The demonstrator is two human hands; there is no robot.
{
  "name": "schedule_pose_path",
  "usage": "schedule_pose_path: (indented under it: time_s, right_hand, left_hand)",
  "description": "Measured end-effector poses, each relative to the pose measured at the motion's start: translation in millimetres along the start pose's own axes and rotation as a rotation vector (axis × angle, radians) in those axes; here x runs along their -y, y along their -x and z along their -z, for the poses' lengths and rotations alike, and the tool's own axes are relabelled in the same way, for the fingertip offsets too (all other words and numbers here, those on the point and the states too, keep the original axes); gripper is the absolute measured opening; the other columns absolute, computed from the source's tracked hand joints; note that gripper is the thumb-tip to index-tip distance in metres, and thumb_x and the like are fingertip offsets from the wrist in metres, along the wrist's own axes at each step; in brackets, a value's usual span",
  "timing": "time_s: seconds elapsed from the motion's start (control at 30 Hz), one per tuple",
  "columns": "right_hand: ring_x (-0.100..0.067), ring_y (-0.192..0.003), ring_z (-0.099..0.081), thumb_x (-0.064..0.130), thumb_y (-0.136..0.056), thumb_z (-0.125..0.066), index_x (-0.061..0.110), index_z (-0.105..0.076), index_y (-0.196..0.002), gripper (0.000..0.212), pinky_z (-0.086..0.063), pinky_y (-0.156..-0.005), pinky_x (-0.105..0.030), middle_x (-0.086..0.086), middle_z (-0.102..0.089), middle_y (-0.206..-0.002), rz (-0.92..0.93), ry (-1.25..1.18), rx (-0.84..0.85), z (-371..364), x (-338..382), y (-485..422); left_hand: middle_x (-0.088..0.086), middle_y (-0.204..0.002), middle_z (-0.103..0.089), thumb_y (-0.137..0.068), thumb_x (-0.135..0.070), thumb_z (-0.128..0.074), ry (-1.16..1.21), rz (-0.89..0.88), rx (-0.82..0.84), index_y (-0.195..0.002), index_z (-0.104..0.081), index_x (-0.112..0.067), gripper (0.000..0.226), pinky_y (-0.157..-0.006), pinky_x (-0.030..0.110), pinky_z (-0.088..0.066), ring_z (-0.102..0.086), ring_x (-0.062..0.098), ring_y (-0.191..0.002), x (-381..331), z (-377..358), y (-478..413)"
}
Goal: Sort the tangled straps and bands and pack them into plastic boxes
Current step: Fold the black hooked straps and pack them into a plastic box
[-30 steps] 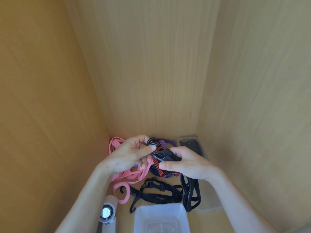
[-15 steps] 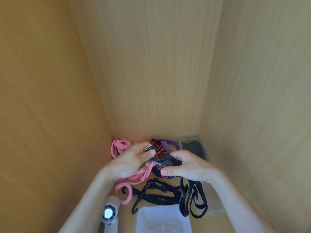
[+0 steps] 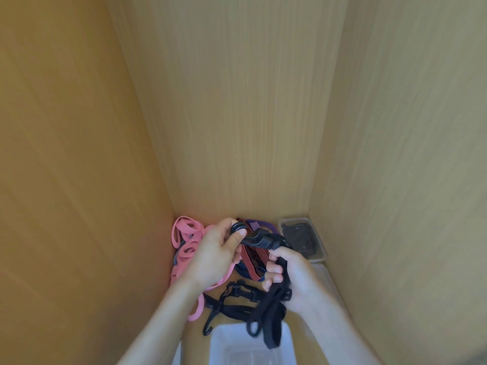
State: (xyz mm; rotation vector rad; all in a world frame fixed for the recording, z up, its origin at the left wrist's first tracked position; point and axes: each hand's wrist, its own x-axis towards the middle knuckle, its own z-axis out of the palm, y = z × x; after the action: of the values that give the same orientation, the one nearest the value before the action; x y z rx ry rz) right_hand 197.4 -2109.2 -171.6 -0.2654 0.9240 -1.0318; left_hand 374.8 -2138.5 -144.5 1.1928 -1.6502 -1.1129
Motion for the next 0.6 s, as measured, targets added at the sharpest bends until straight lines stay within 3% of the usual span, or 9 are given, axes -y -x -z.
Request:
schedule_pose_path:
  time_s: [0.13, 0.23, 0.37, 0.5, 0.6]
  right_hand:
    - [-0.014, -0.043, -0.036, 0.011, -0.096, -0.047, 0.011, -0.048, -0.078, 0.018, -0.045, -0.049, -0.029, -0.001, -0.039, -0.057, 0.020, -0.304, -0.057, -11.7, -2.1, -1.8]
    - [-0.015, -0.047, -0.041, 0.006, -0.094, -0.043, 0.009, -0.051, -0.090, 0.009, -0.046, -0.051, -0.030, -0.004, -0.045, -0.061, 0.043, -0.337, -0.076, -11.1, 3.9, -0.7]
    - [-0.015, -0.049, -0.039, 0.002, -0.081, -0.051, 0.008, -0.052, -0.088, 0.009, -0.038, -0.046, -0.026, -0.005, -0.045, -0.066, -0.019, -0.139, 0.066, 2.7, 9.5, 8.3]
    - [-0.014, -0.049, -0.038, 0.018, -0.085, -0.068, 0.002, -0.062, -0.099, 0.022, -0.035, -0.042, -0.024, -0.005, -0.045, -0.070, -0.059, 0.082, 0.239, 25.4, 16.4, 11.3]
    - [-0.010, -0.048, -0.034, 0.031, -0.085, -0.077, 0.006, -0.063, -0.096, 0.031, -0.030, -0.041, -0.021, -0.001, -0.042, -0.066, 0.004, 0.329, 0.201, 37.4, 23.0, 7.9]
  left_hand:
    - [-0.010, -0.061, -0.054, -0.105, -0.031, -0.048, -0.398, -0.220, -0.123, -0.097, -0.053, -0.023, 0.012, -0.050, 0.017, -0.033, -0.049, 0.004, -0.055, 3.9, -23.8, 11.9]
    - [-0.014, -0.065, -0.050, -0.104, -0.041, -0.041, -0.540, -0.312, -0.117, -0.099, -0.049, -0.026, 0.017, -0.048, 0.017, -0.031, -0.051, 0.004, -0.059, 7.2, -31.3, 17.3]
    - [-0.009, -0.068, -0.055, -0.104, -0.036, -0.045, -0.545, -0.312, -0.154, -0.099, -0.050, -0.023, 0.014, -0.049, 0.019, -0.032, -0.053, 0.011, -0.060, 12.3, -21.3, 14.3]
    - [-0.010, -0.062, -0.053, -0.103, -0.025, -0.050, -0.550, -0.273, -0.179, -0.099, -0.051, -0.028, 0.006, -0.049, 0.017, -0.037, -0.054, 0.003, -0.059, 13.0, -2.4, 8.7]
    - [-0.007, -0.066, -0.055, -0.104, -0.024, -0.048, -0.562, -0.269, -0.106, -0.097, -0.050, -0.029, 0.008, -0.052, 0.025, -0.039, -0.052, 0.009, -0.061, 13.3, 4.7, 8.6]
